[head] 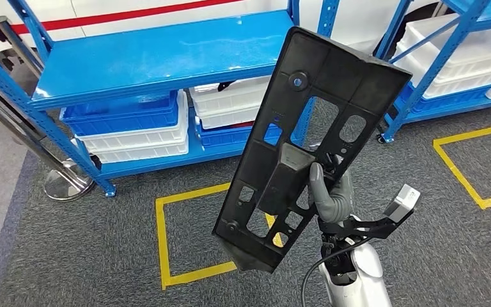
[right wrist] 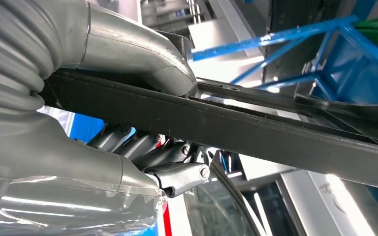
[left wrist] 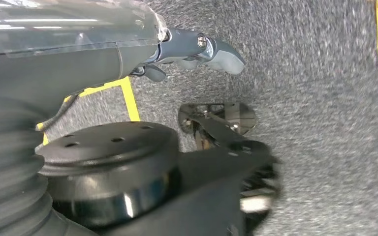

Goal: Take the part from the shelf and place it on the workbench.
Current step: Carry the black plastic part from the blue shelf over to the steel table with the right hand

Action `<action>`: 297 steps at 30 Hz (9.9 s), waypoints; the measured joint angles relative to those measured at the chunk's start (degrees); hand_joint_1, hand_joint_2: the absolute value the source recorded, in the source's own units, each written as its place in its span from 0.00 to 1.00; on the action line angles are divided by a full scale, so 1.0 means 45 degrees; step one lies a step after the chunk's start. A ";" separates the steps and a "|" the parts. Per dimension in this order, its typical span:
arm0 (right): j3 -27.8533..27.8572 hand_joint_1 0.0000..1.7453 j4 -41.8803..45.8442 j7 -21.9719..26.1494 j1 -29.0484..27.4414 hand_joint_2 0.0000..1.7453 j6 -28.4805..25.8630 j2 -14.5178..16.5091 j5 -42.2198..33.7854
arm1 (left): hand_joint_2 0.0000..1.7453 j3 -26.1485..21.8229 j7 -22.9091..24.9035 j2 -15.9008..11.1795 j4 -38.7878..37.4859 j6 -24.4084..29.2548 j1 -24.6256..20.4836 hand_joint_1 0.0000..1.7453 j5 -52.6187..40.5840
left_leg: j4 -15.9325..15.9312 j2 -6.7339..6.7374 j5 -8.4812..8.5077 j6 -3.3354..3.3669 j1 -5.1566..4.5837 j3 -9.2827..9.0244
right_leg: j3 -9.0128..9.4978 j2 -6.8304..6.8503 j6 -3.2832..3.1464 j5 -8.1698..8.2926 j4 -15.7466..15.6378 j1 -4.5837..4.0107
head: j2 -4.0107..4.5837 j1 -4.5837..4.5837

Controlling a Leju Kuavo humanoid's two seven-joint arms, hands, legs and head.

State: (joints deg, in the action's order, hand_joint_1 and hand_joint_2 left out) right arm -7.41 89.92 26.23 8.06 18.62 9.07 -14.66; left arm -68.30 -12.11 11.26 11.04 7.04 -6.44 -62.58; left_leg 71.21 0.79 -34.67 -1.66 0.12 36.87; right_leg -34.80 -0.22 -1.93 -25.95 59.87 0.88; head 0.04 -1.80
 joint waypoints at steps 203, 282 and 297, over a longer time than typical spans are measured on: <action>-0.3177 1.00 0.3403 0.2292 -0.1551 1.00 -0.4210 0.0258 0.5353 | 1.00 0.0725 0.0783 -0.0850 0.0049 0.0406 0.0138 0.00 -0.1014 | -0.2842 0.0486 0.1427 0.0589 0.0246 -0.1207 | -0.1355 0.0077 0.0874 -0.0857 0.2411 0.0001 | 0.0000 0.0788; -0.6257 1.00 0.2293 0.2068 0.1005 1.00 -0.5550 -0.0962 0.4034 | 1.00 0.0801 0.1043 -0.0715 0.0044 0.0186 0.0190 0.00 -0.0670 | -0.2124 -0.0140 0.1088 0.0161 0.0185 -0.0552 | 0.0590 -0.0225 0.0117 -0.0139 -0.0367 -0.0284 | 0.0000 0.0758; -0.6266 1.00 0.2311 0.2068 0.0943 1.00 -0.5690 -0.1033 0.4039 | 1.00 0.0792 0.1115 -0.0729 0.0044 0.0203 0.0118 0.00 -0.0736 | -0.2901 -0.0116 0.2080 0.0712 0.0227 -0.0647 | -0.1143 -0.0060 0.0945 -0.1763 0.3172 0.0006 | 0.0000 0.0837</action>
State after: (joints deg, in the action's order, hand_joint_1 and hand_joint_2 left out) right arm -35.60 100.32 35.54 12.30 -6.99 4.42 3.52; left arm -64.74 -7.09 7.98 11.23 7.95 -5.90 -65.89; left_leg 58.16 0.26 -25.31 1.55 1.14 33.96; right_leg -39.94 -0.49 2.33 -33.88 74.15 0.90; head 0.04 1.97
